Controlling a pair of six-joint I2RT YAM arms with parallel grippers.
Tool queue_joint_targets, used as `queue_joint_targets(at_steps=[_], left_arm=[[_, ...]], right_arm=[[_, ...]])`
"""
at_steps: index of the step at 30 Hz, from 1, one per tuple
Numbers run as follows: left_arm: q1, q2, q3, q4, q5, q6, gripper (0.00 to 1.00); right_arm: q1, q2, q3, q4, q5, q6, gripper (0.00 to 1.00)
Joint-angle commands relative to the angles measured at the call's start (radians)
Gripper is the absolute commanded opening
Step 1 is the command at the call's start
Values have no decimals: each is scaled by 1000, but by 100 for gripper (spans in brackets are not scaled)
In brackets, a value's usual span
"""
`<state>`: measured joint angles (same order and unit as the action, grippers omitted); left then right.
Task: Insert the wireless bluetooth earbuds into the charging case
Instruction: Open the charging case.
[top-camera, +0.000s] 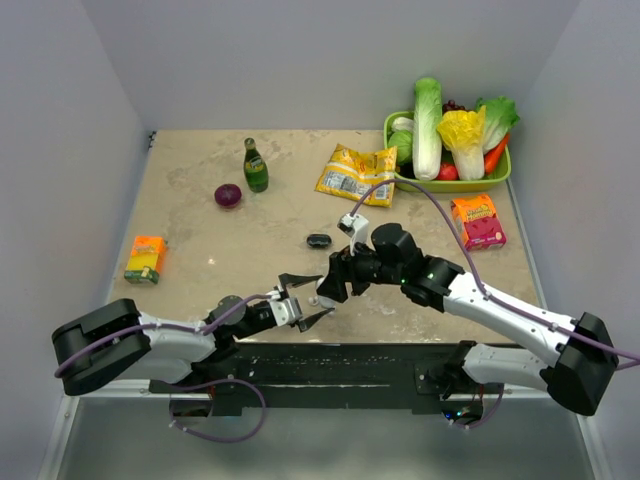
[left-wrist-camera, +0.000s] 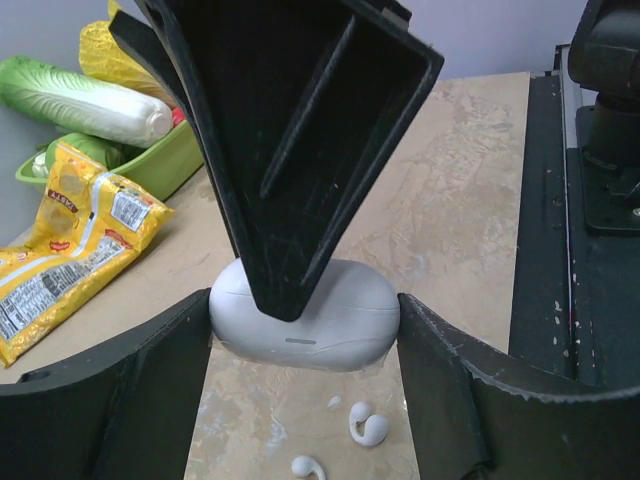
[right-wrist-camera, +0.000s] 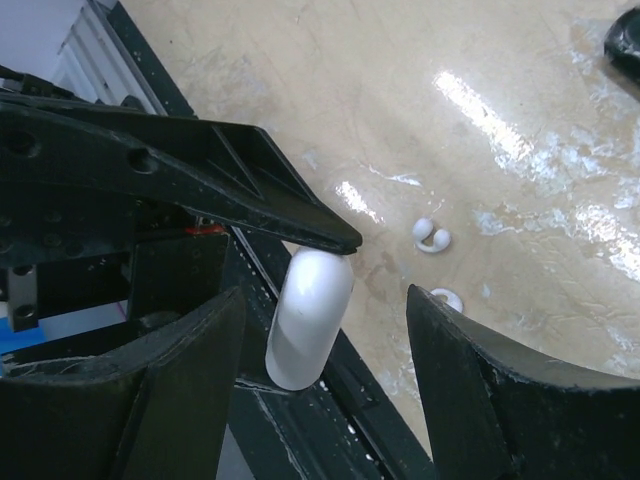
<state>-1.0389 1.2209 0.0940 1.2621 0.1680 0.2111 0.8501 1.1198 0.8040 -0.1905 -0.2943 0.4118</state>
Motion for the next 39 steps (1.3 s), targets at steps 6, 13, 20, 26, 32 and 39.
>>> queue_joint_targets(at_steps=[6, 13, 20, 26, 32, 39], left_arm=[[-13, -32, 18, 462, -22, 50, 0], [-16, -49, 7, 464, -35, 53, 0], [-21, -55, -7, 465, -44, 53, 0], [-24, -57, -16, 477, -55, 56, 0], [-26, -66, -22, 479, -62, 57, 0], [-27, -69, -28, 482, -65, 60, 0]], right_arm=[[1, -6, -19, 31, -11, 22, 68], [0, -18, -35, 25, 29, 25, 68], [-2, -41, -49, 23, 72, 32, 68], [-16, -51, -49, 14, 80, 32, 68], [-22, -57, -52, 11, 84, 30, 69], [-32, -61, -62, 13, 90, 33, 68]])
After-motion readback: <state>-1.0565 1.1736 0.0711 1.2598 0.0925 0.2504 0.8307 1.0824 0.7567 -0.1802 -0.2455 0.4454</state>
